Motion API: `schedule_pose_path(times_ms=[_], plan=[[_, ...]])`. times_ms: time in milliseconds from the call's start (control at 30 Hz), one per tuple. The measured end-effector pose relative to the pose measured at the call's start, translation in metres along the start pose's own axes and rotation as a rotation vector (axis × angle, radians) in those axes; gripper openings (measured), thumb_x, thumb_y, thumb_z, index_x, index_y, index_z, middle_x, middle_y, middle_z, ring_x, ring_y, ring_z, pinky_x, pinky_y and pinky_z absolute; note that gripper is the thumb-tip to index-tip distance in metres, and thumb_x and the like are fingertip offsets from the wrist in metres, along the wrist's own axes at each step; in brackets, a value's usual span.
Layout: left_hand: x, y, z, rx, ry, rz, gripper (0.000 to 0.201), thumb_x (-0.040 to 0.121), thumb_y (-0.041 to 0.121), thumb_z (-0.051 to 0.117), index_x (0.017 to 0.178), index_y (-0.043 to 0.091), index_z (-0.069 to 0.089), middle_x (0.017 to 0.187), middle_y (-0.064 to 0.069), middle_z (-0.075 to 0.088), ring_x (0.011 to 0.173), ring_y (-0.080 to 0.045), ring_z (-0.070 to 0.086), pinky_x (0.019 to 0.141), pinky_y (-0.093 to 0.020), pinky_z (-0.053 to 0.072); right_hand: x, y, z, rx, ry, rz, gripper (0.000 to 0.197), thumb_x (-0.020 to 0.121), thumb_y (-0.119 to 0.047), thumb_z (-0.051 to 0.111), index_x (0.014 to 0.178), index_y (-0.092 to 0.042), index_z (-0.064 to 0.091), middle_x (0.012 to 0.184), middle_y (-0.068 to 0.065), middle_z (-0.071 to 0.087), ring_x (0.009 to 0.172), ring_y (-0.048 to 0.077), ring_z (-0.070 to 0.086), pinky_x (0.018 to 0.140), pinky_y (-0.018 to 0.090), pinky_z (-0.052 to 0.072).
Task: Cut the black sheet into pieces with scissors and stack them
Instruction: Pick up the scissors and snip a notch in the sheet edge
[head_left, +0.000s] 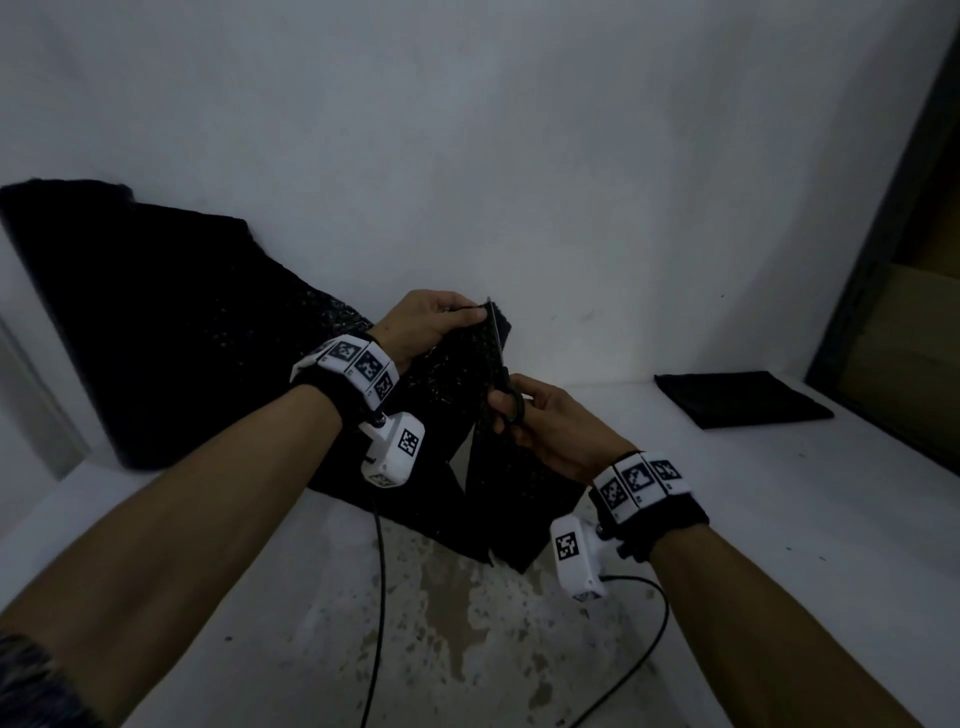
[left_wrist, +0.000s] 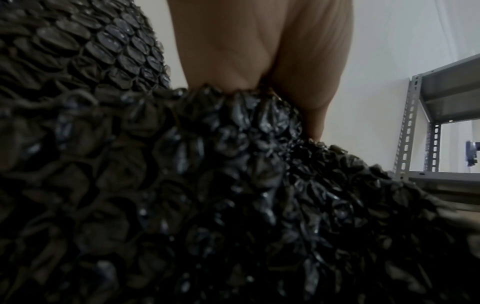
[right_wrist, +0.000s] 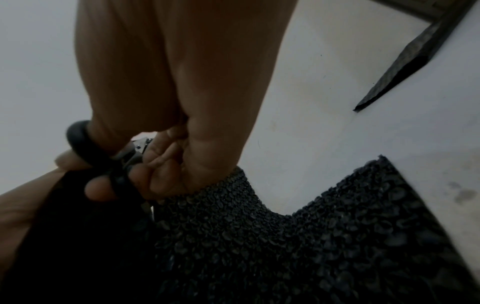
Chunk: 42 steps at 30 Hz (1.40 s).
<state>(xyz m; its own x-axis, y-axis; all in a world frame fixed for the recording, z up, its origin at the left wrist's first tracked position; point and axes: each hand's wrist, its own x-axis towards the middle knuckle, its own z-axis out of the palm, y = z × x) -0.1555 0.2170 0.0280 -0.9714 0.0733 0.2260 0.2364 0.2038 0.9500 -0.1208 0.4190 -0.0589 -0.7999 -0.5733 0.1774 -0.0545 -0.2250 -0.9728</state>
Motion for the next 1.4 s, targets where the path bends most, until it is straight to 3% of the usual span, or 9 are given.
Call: schedule_pose_path(times_ms=[200, 400, 600, 767, 833, 967, 1133, 1267, 1400], plan=[[-0.001, -0.008, -0.005, 0.043, -0.008, 0.018, 0.015, 0.088, 0.016, 0.074, 0.097, 0.005, 0.076, 0.098, -0.015, 0.074, 0.089, -0.021, 0.070, 0.086, -0.030, 0.057, 0.000, 0.001, 0.001, 0.007, 0.001, 0.019, 0.037, 0.088, -0.031, 0.071, 0.116, -0.007, 0.064, 0.078, 0.008, 0.061, 0.062, 0.015, 0.043, 0.056, 0.022, 0.033], [-0.004, -0.013, -0.007, 0.057, -0.021, 0.017, 0.019, 0.086, 0.014, 0.076, 0.100, 0.002, 0.076, 0.101, -0.016, 0.075, 0.092, -0.022, 0.071, 0.088, -0.031, 0.056, 0.004, -0.003, 0.001, -0.009, 0.014, 0.008, 0.012, 0.095, -0.024, 0.066, 0.102, -0.015, 0.068, 0.076, 0.007, 0.059, 0.060, 0.014, 0.042, 0.055, 0.021, 0.033], [-0.006, -0.009, -0.008, 0.131, 0.017, 0.023, 0.009, 0.087, 0.015, 0.075, 0.092, 0.008, 0.076, 0.092, -0.012, 0.075, 0.085, -0.020, 0.071, 0.083, -0.032, 0.057, 0.003, -0.003, 0.004, 0.002, 0.057, 0.006, 0.012, 0.094, -0.023, 0.067, 0.102, -0.014, 0.068, 0.075, 0.006, 0.059, 0.059, 0.013, 0.042, 0.053, 0.018, 0.034], [-0.005, -0.009, -0.015, 0.242, 0.127, 0.115, 0.009, 0.089, 0.012, 0.073, 0.096, 0.007, 0.071, 0.089, -0.013, 0.071, 0.071, -0.009, 0.068, 0.074, -0.025, 0.056, 0.001, -0.007, 0.002, 0.042, 0.128, -0.016, 0.020, 0.093, -0.023, 0.067, 0.107, -0.008, 0.064, 0.078, 0.009, 0.060, 0.058, 0.013, 0.044, 0.053, 0.021, 0.032], [-0.005, -0.010, -0.016, 0.284, 0.134, 0.150, 0.009, 0.088, 0.014, 0.074, 0.095, 0.009, 0.070, 0.089, -0.011, 0.072, 0.075, -0.010, 0.069, 0.070, -0.024, 0.054, 0.000, -0.013, 0.001, 0.096, 0.171, -0.010, 0.027, 0.092, -0.025, 0.067, 0.110, -0.006, 0.061, 0.077, 0.008, 0.059, 0.057, 0.012, 0.046, 0.049, 0.020, 0.034], [-0.006, -0.015, -0.015, 0.444, 0.237, 0.236, 0.032, 0.079, 0.040, 0.082, 0.099, 0.019, 0.068, 0.092, -0.002, 0.071, 0.084, -0.010, 0.067, 0.071, -0.017, 0.052, -0.003, -0.022, -0.002, 0.066, 0.233, -0.021, 0.020, 0.094, -0.023, 0.068, 0.097, -0.008, 0.055, 0.075, 0.010, 0.061, 0.060, 0.014, 0.052, 0.055, 0.024, 0.039], [-0.012, -0.016, -0.006, 0.856, 0.349, 0.570, 0.055, 0.067, 0.056, 0.083, 0.104, 0.023, 0.060, 0.108, 0.000, 0.055, 0.101, -0.019, 0.049, 0.086, -0.036, 0.048, -0.006, -0.030, 0.001, -0.018, 0.343, -0.167, 0.027, 0.090, -0.024, 0.074, 0.087, -0.012, 0.050, 0.073, 0.016, 0.065, 0.066, 0.023, 0.047, 0.056, 0.031, 0.031], [-0.019, -0.010, 0.007, 0.917, 0.410, 0.705, 0.042, 0.071, 0.059, 0.079, 0.094, 0.027, 0.063, 0.105, 0.001, 0.051, 0.096, -0.020, 0.047, 0.079, -0.038, 0.047, -0.011, -0.044, 0.005, -0.119, 0.494, -0.280, 0.034, 0.088, -0.023, 0.077, 0.080, -0.005, 0.050, 0.073, 0.022, 0.067, 0.056, 0.018, 0.040, 0.050, 0.026, 0.029], [-0.024, -0.002, 0.020, 0.740, 0.346, 0.644, 0.029, 0.084, 0.053, 0.070, 0.080, 0.025, 0.073, 0.091, 0.004, 0.057, 0.091, -0.015, 0.051, 0.080, -0.037, 0.048, -0.012, -0.056, 0.012, -0.239, 0.471, -0.289, 0.048, 0.080, -0.034, 0.079, 0.079, 0.004, 0.050, 0.081, 0.024, 0.073, 0.059, 0.020, 0.059, 0.046, 0.023, 0.039]])
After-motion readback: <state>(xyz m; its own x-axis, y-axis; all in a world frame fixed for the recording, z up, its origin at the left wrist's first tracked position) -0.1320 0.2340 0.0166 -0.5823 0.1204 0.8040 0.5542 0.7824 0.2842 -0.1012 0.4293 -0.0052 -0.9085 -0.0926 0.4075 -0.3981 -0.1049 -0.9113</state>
